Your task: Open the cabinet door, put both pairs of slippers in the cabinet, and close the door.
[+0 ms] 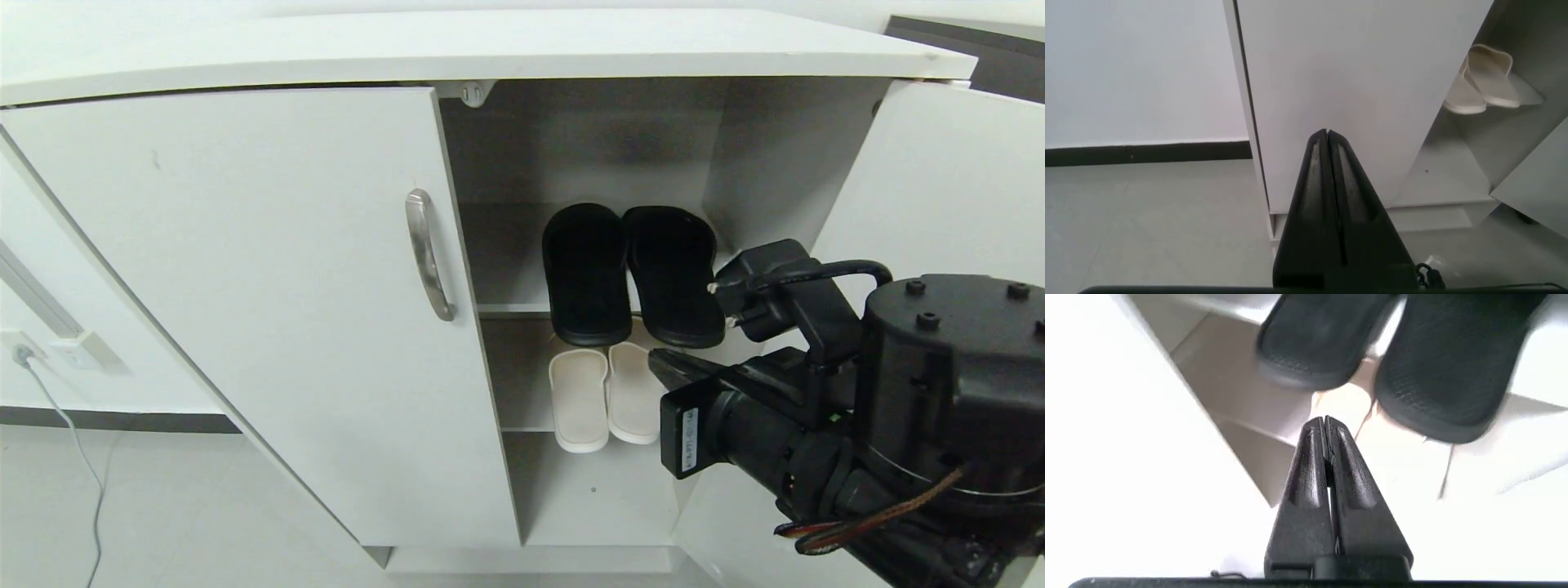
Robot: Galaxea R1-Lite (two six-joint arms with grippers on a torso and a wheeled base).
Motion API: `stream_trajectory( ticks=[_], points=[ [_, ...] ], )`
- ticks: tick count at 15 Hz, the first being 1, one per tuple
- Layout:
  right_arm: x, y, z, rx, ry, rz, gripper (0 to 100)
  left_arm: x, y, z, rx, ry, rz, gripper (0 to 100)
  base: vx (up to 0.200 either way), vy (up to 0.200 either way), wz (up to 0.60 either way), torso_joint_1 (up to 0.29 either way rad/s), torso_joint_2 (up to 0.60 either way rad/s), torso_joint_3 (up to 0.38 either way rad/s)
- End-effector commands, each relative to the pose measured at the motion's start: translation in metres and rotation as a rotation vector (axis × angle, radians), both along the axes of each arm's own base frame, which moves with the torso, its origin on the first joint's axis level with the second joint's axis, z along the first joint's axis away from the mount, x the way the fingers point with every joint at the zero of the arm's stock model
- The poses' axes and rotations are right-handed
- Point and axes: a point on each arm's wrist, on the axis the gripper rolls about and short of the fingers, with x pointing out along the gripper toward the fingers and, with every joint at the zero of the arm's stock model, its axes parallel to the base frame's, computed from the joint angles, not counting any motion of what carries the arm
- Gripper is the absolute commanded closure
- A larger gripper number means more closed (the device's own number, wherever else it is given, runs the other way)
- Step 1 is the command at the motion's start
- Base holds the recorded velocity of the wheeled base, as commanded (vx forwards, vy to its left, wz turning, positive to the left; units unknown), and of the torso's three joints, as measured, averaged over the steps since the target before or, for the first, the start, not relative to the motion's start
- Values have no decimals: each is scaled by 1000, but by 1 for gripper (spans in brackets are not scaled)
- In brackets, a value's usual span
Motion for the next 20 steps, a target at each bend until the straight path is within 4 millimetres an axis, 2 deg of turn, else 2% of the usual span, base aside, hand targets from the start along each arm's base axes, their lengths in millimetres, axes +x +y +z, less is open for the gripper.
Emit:
stream_trajectory(
  ticks=[1, 9, 16, 20],
  points=[
    [0, 4, -6, -17, 10, 7, 100, 0, 0, 0, 0, 1, -1, 100, 0, 0, 0, 0, 0, 0],
    [-1, 6, -8, -20, 11, 15, 100, 0, 0, 0, 0, 1, 0, 100, 0, 0, 0, 0, 0, 0],
    [-1, 6, -8, -20, 10, 15, 100, 0, 0, 0, 0, 3, 0, 100, -200, 0, 0, 5, 3, 2],
    [-1, 4, -15, -37, 18, 17, 100, 0, 0, 0, 0, 3, 0, 100, -200, 0, 0, 4, 4, 2]
  ],
)
